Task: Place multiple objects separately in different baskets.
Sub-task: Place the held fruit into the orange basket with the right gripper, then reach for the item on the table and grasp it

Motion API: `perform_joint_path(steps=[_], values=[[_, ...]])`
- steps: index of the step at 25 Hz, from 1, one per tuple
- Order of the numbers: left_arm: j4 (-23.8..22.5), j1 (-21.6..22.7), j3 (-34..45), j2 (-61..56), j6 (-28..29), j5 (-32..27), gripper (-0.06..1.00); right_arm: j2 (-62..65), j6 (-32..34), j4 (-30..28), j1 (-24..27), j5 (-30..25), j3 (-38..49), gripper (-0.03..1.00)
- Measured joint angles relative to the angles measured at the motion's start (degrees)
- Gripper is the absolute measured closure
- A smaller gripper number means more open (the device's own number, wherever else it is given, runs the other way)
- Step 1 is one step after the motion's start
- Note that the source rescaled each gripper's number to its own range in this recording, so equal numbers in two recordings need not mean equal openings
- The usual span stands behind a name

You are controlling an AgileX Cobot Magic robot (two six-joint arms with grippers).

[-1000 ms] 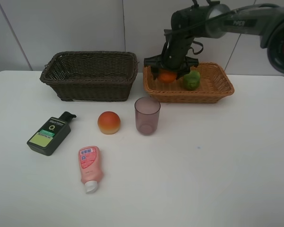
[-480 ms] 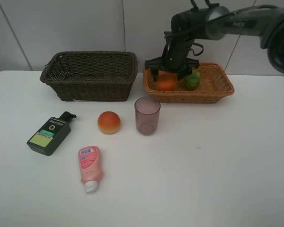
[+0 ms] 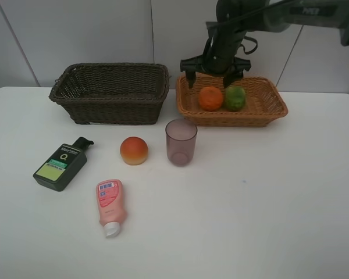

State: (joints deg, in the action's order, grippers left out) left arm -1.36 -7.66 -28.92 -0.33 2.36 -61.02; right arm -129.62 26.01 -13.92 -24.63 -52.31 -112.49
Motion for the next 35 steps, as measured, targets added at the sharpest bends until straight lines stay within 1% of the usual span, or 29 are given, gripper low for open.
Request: perform_joint_path(steps=[2, 5, 8, 10, 13, 16, 20, 23, 27, 30, 35], values=[[0.0, 0.0, 0.0, 0.0, 0.0, 0.0, 0.01, 1.5, -1.0, 0.0, 0.0, -2.2, 0.0, 0.14], [0.0, 0.0, 0.0, 0.0, 0.0, 0.0, 0.01, 4.9, -2.6, -0.1, 0.0, -3.3, 1.9, 0.14], [0.0, 0.0, 0.0, 0.0, 0.0, 0.0, 0.01, 9.1, -3.1, -0.4, 0.2, -3.2, 6.9, 0.04], [0.0, 0.0, 0.0, 0.0, 0.0, 0.0, 0.01, 12.0, -3.1, -0.7, 0.9, -2.5, 11.0, 0.0], [0.0, 0.0, 0.0, 0.0, 0.0, 0.0, 0.01, 16.9, -3.1, -1.0, 2.8, -0.5, 17.7, 0.0], [0.0, 0.0, 0.0, 0.0, 0.0, 0.0, 0.01, 22.1, -4.3, -0.6, 5.3, 0.3, 24.4, 0.0], [0.0, 0.0, 0.0, 0.0, 0.0, 0.0, 0.01, 29.7, -8.5, 2.8, 9.0, 0.4, 32.5, -0.01], [0.0, 0.0, 0.0, 0.0, 0.0, 0.0, 0.01, 35.2, -9.9, 4.7, 11.2, 0.4, 37.6, -0.02], [0.0, 0.0, 0.0, 0.0, 0.0, 0.0, 0.01, 42.6, -11.5, 5.8, 13.9, 0.2, 43.2, -0.03], [0.0, 0.0, 0.0, 0.0, 0.0, 0.0, 0.01, 48.5, -12.1, 6.0, 15.4, -1.7, 46.1, -0.03], [0.0, 0.0, 0.0, 0.0, 0.0, 0.0, 0.01, 59.4, -13.7, 6.0, 16.6, -3.3, 50.6, -0.03]])
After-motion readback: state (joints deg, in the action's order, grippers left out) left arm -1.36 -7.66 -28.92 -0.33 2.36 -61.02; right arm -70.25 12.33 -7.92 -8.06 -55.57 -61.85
